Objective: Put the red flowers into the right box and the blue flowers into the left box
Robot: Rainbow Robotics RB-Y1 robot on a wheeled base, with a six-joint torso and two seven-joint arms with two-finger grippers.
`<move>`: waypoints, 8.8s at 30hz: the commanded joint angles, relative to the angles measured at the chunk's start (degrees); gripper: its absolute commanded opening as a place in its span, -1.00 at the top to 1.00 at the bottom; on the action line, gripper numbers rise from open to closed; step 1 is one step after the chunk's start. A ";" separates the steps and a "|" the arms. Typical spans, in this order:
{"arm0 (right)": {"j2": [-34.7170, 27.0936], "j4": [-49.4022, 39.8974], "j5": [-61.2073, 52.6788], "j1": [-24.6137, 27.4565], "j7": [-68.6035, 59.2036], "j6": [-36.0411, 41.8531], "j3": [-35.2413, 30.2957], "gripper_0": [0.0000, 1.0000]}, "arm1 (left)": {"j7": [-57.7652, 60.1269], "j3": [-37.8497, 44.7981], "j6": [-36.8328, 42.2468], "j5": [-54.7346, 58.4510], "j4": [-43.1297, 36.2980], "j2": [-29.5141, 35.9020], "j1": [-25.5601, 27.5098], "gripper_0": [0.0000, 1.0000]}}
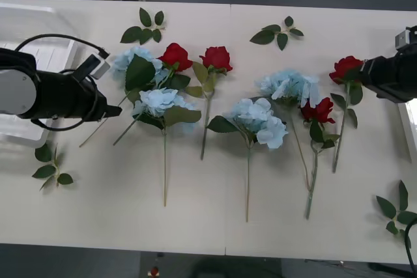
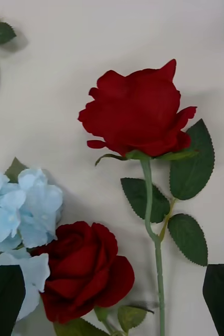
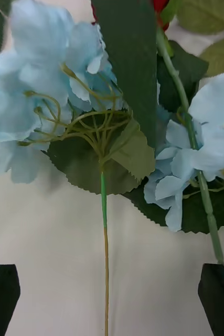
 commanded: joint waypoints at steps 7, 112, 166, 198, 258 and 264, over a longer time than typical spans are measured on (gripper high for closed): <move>-1.18 6.01 4.37 -3.24 -0.78 -9.22 5.49 -1.00 | 2.74 -7.03 -4.68 -1.52 8.32 1.44 -6.48 -1.00; -24.74 13.92 18.96 -4.30 25.41 -18.72 9.80 1.00 | -2.00 6.15 15.89 14.30 0.23 18.23 -14.13 -1.00; -24.30 25.08 9.47 -4.38 27.61 -28.65 12.70 -1.00 | 0.46 -21.36 -9.69 5.07 34.51 -6.73 -28.80 -1.00; -19.29 -25.72 -10.93 21.81 1.94 3.70 1.89 -1.00 | -8.51 -7.30 -6.96 26.95 31.96 -3.04 -28.89 1.00; -10.24 3.81 -2.22 2.74 2.38 -25.75 41.88 1.00 | -25.03 -15.21 -18.92 45.67 -6.80 -26.95 -10.08 1.00; -10.41 3.81 -2.40 2.74 2.73 -25.84 41.88 1.00 | -25.03 -15.21 -18.92 45.67 -6.80 -26.95 -10.08 1.00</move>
